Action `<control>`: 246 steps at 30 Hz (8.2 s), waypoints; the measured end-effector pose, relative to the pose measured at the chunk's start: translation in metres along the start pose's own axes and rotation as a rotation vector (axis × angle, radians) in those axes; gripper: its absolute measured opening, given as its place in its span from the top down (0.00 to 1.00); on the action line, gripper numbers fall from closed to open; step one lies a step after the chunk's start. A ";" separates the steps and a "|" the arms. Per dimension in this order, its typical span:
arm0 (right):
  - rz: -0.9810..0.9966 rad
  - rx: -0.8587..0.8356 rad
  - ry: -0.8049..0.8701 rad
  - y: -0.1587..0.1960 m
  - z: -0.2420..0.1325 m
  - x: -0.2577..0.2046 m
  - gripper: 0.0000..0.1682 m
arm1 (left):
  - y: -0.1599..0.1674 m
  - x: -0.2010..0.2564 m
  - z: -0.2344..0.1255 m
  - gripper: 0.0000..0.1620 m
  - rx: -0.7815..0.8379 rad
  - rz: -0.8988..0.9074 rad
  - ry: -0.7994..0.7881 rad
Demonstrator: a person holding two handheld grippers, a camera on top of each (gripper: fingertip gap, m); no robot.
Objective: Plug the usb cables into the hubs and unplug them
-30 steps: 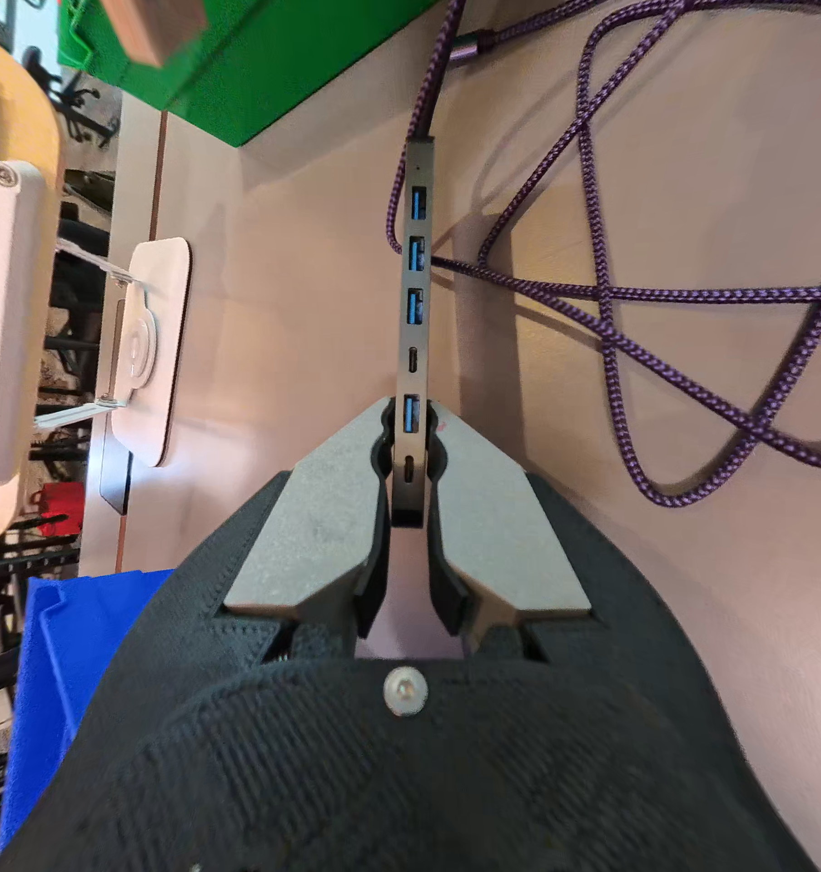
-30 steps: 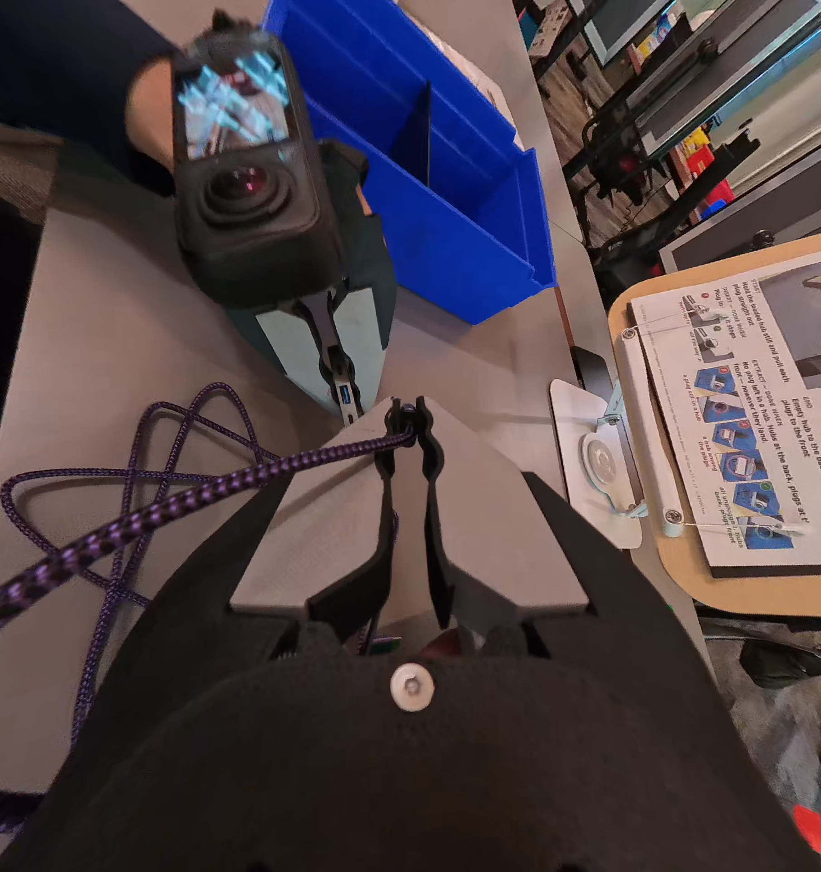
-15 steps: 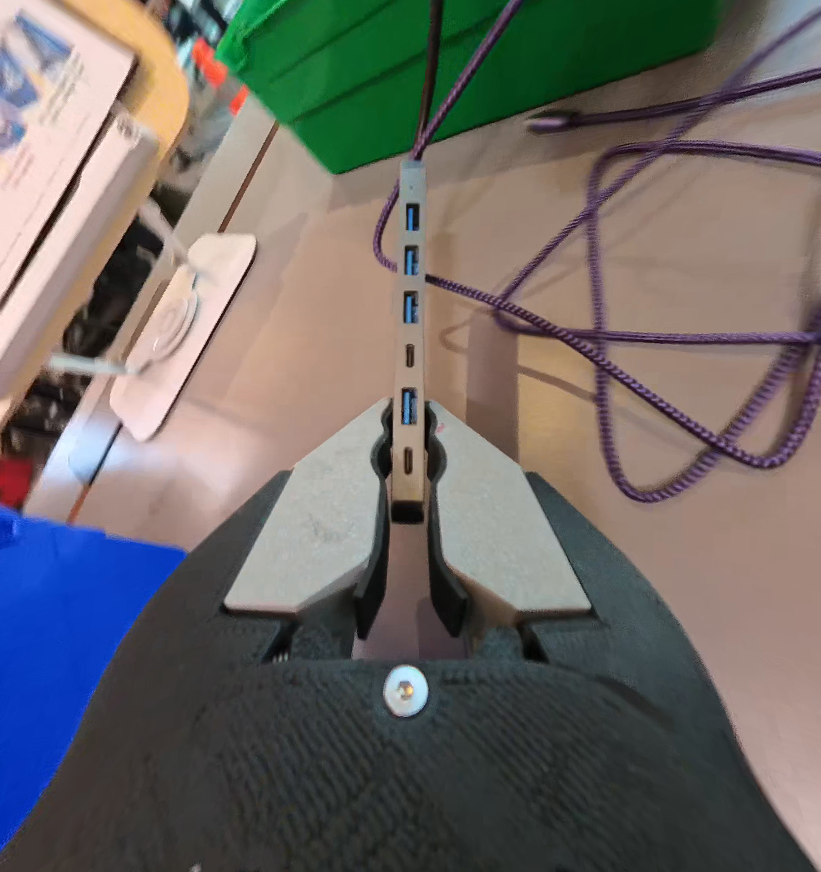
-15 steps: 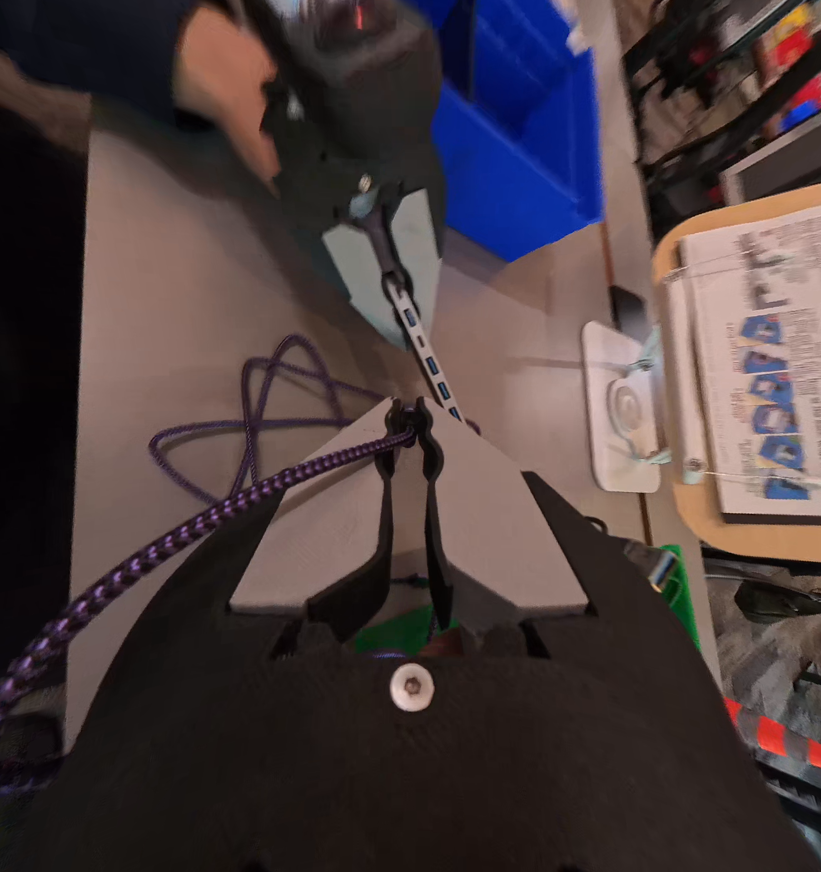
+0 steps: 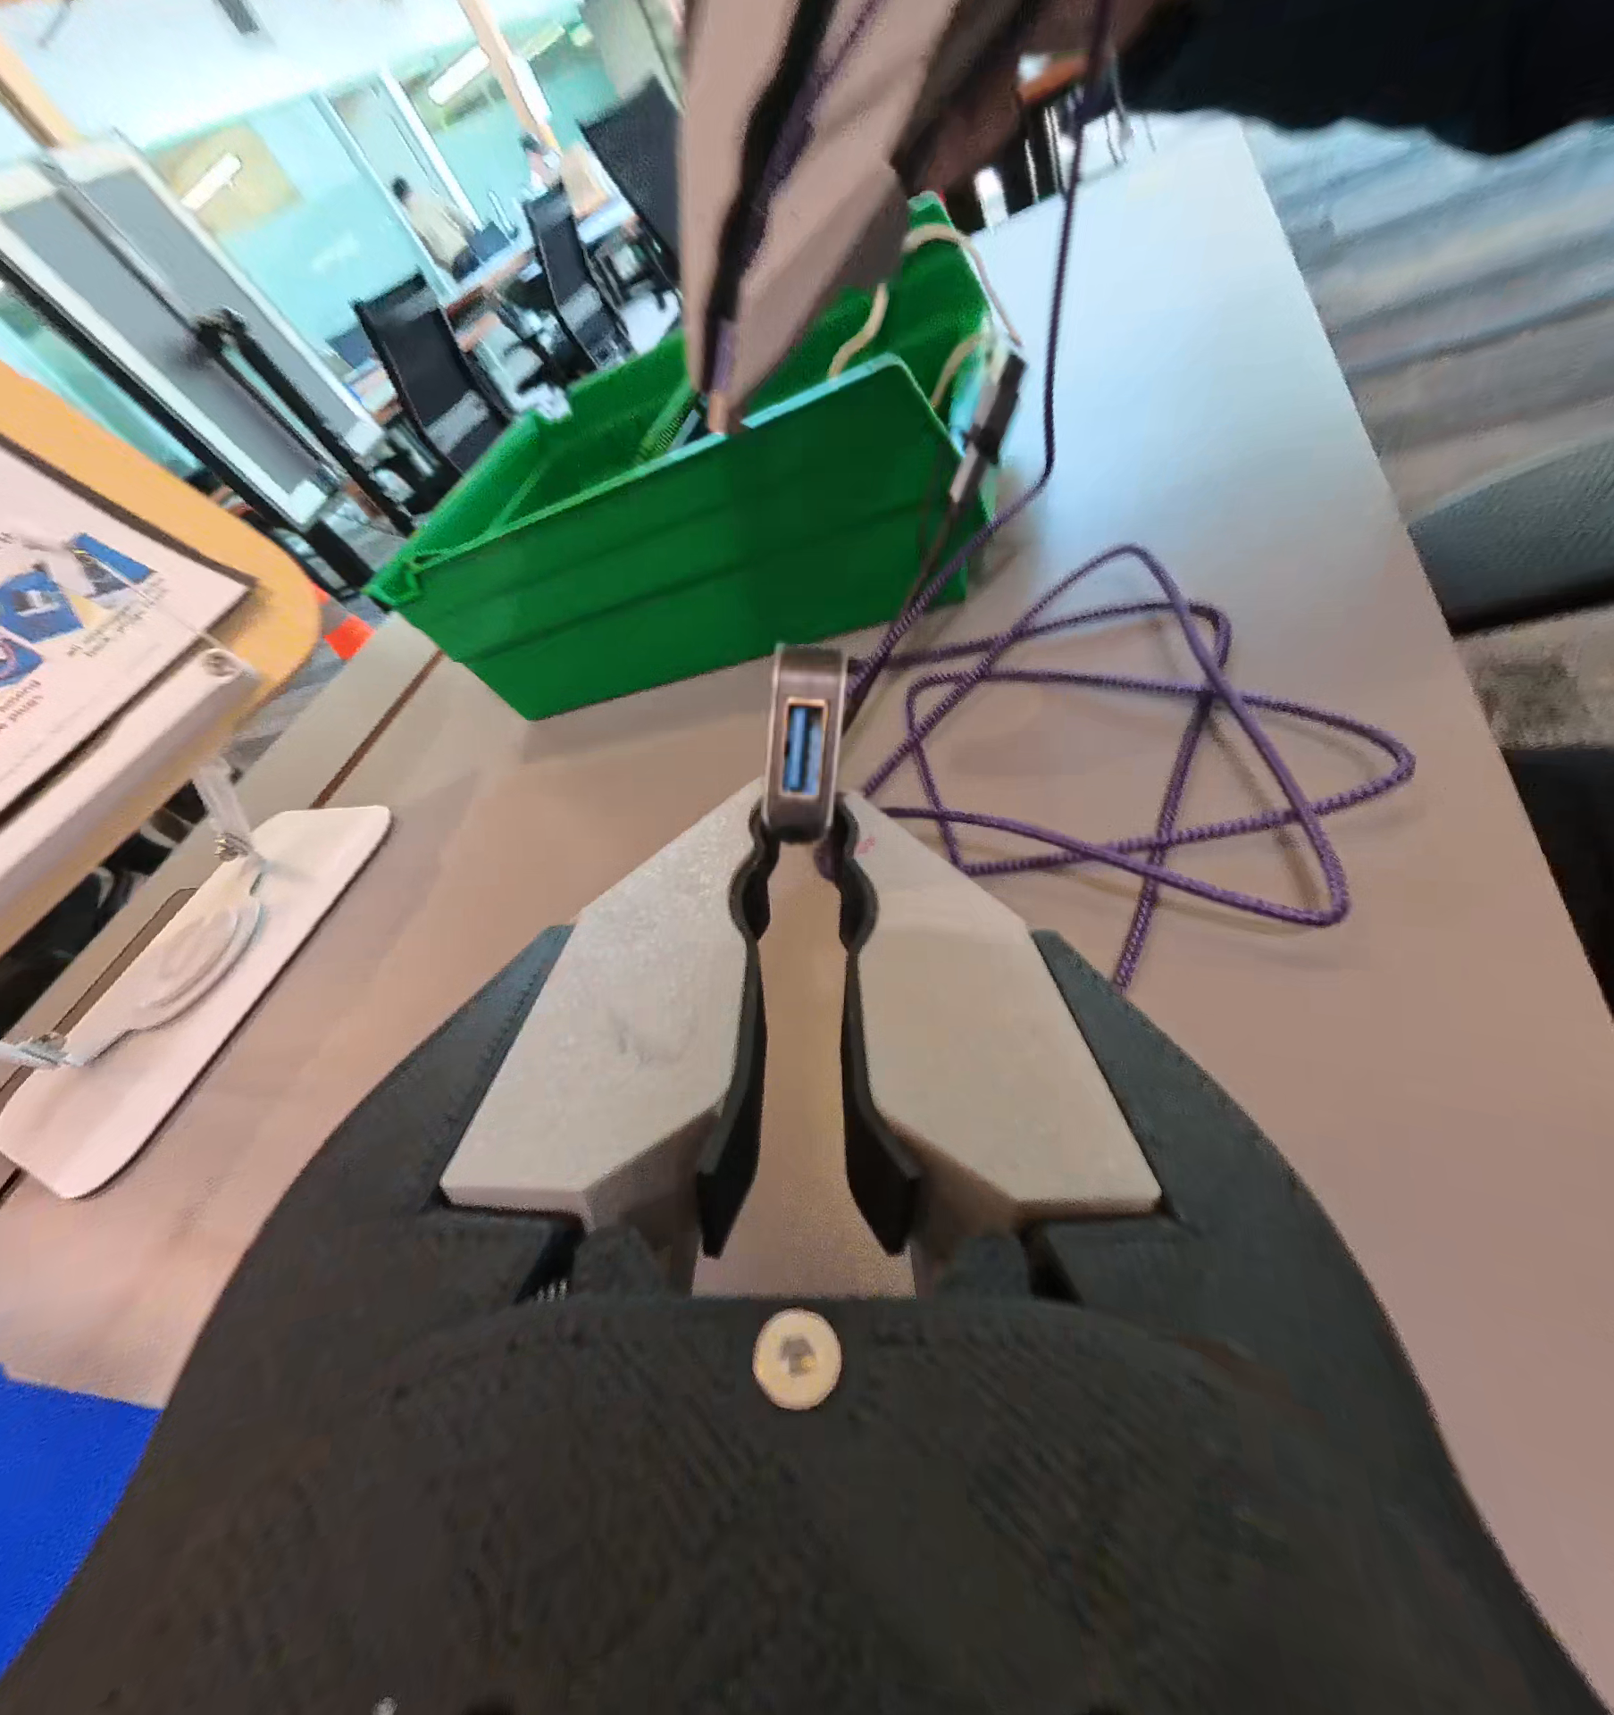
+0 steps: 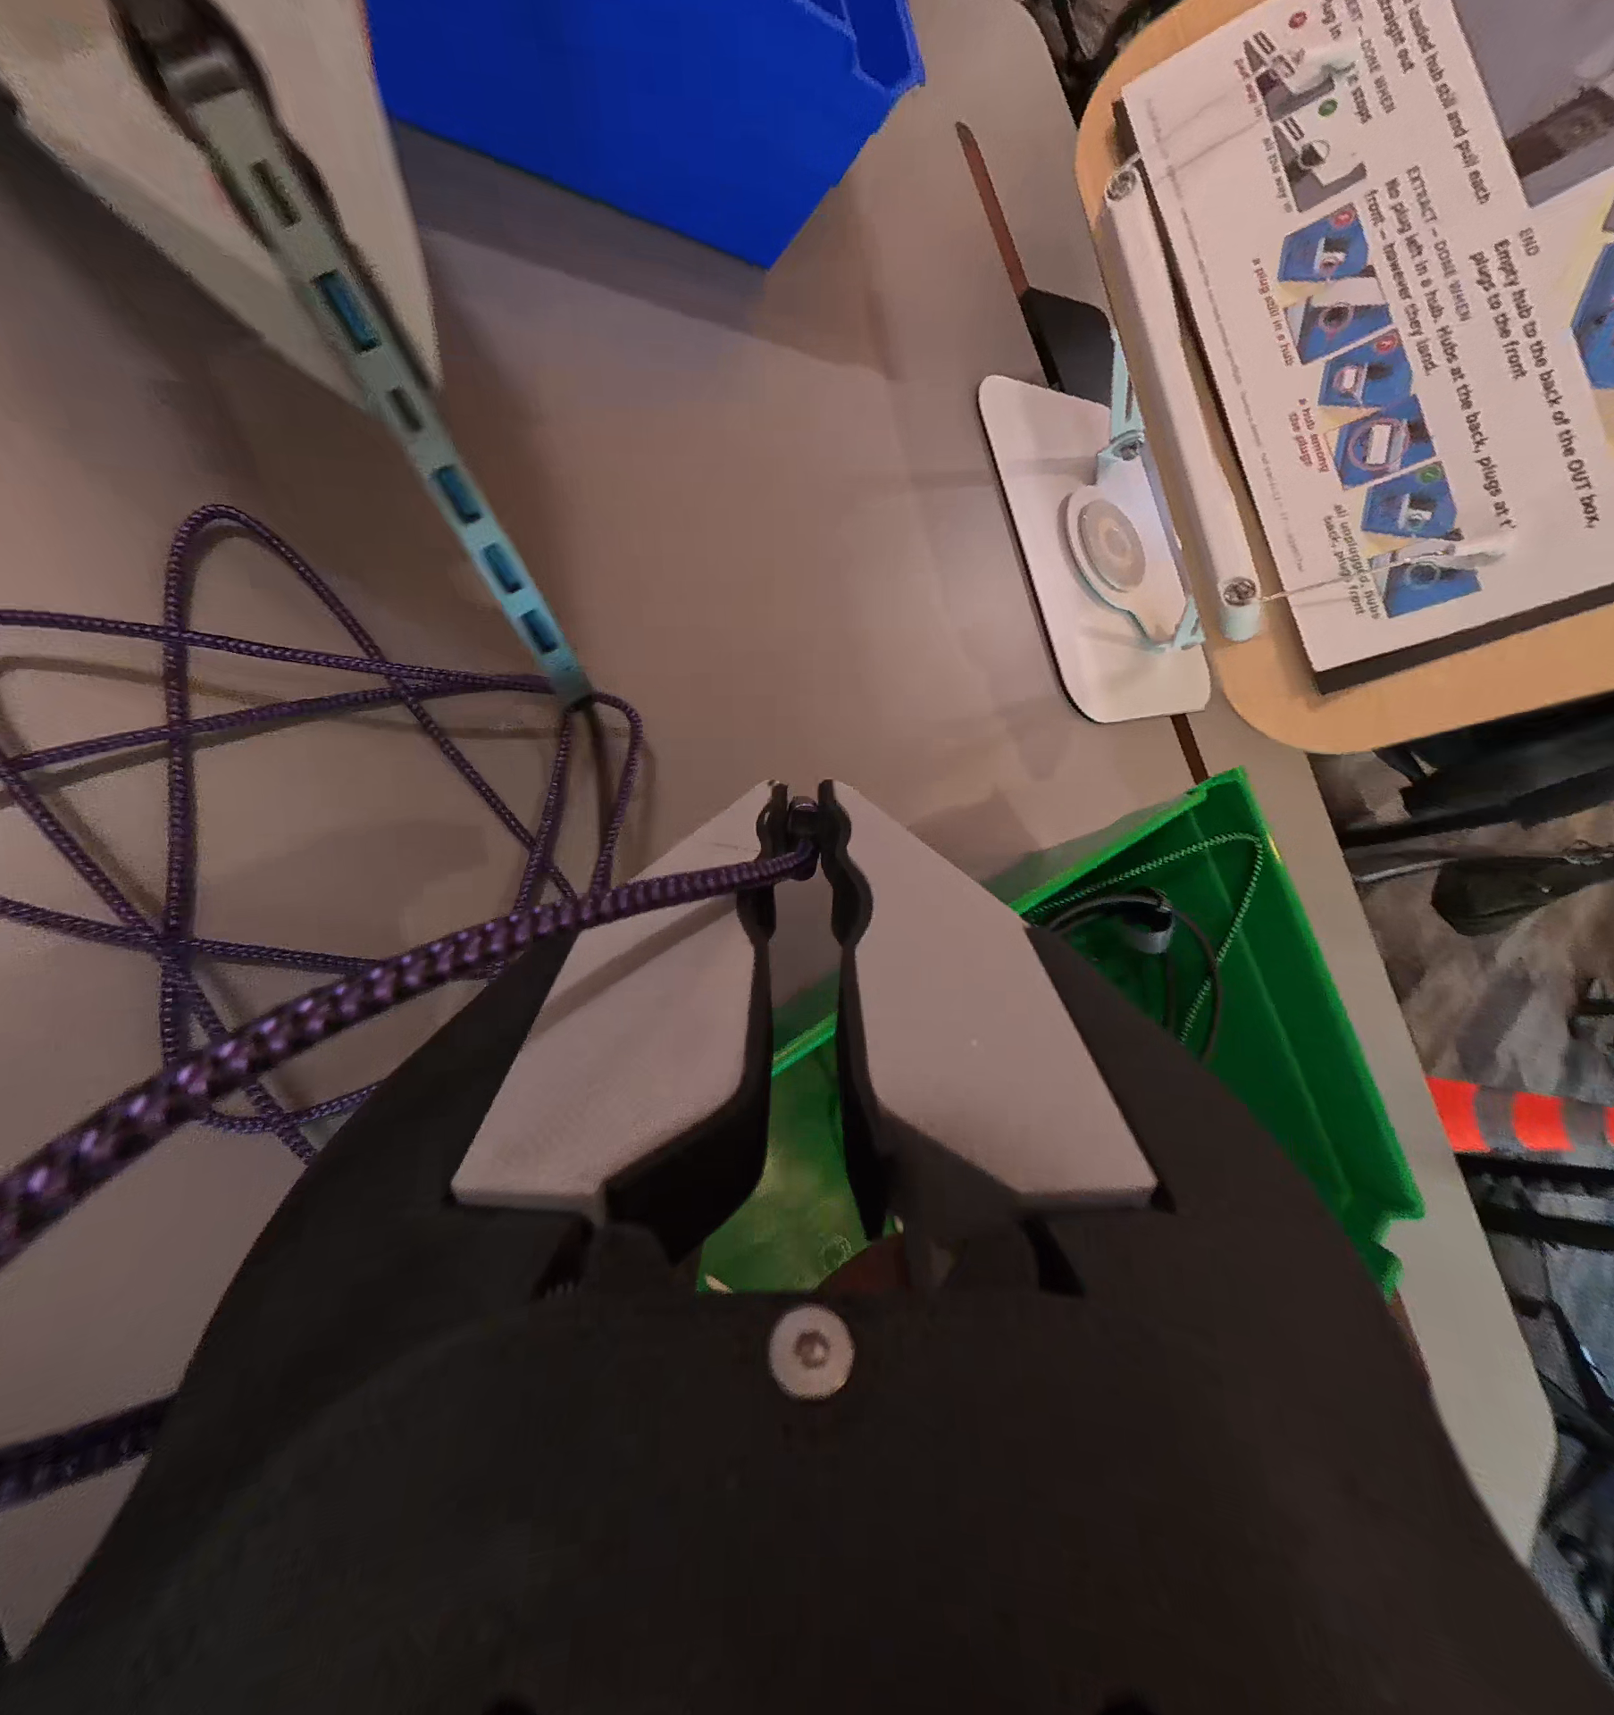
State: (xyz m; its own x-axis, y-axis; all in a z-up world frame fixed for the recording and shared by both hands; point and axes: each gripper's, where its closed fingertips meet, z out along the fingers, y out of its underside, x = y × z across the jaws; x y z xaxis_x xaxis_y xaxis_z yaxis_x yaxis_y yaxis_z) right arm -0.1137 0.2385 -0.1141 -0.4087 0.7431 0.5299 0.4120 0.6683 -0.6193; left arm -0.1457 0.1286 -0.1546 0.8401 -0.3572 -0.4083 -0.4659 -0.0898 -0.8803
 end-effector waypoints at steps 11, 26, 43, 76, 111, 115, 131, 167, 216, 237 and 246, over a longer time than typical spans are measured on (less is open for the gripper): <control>-0.071 0.084 -0.218 -0.018 0.012 -0.068 0.97 | 0.002 0.010 0.005 0.96 -0.012 -0.004 0.035; -0.220 -0.029 -0.173 -0.012 0.064 -0.105 0.97 | -0.007 -0.004 -0.001 0.96 0.056 -0.066 -0.019; -0.213 0.026 -0.139 -0.029 0.050 -0.095 0.71 | -0.014 -0.019 -0.009 0.96 0.114 -0.084 -0.091; -0.020 0.568 -0.291 -0.105 0.041 -0.082 0.78 | -0.037 -0.010 -0.022 0.96 0.271 -0.136 0.005; 0.452 0.693 -0.007 -0.123 -0.072 0.088 0.96 | -0.020 -0.058 -0.030 1.00 0.251 -0.223 -0.306; 0.702 0.774 -0.225 -0.120 -0.064 0.077 0.96 | -0.018 -0.057 -0.028 1.00 0.240 -0.221 -0.304; 0.543 1.121 0.436 -0.065 -0.195 0.232 0.95 | -0.015 -0.059 -0.027 1.00 0.220 -0.208 -0.318; 0.499 -0.184 -0.400 -0.017 -0.004 0.008 0.34 | -0.006 -0.054 -0.020 1.00 0.157 -0.215 -0.295; 0.250 -0.550 -0.449 0.022 0.109 -0.095 0.96 | -0.004 -0.055 -0.021 1.00 0.148 -0.237 -0.290; 0.504 0.191 -0.265 -0.081 -0.056 0.038 0.97 | -0.006 -0.068 -0.032 1.00 0.176 -0.257 -0.363; 0.548 0.309 0.020 -0.068 -0.159 0.131 0.97 | -0.005 -0.067 -0.030 1.00 0.167 -0.255 -0.358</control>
State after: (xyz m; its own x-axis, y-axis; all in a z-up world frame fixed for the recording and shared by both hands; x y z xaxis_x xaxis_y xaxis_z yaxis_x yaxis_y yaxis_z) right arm -0.0660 0.2961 0.0896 -0.1888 0.9772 0.0972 0.3020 0.1520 -0.9411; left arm -0.2080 0.1252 -0.1160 0.9785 0.0028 -0.2060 -0.2060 0.0283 -0.9781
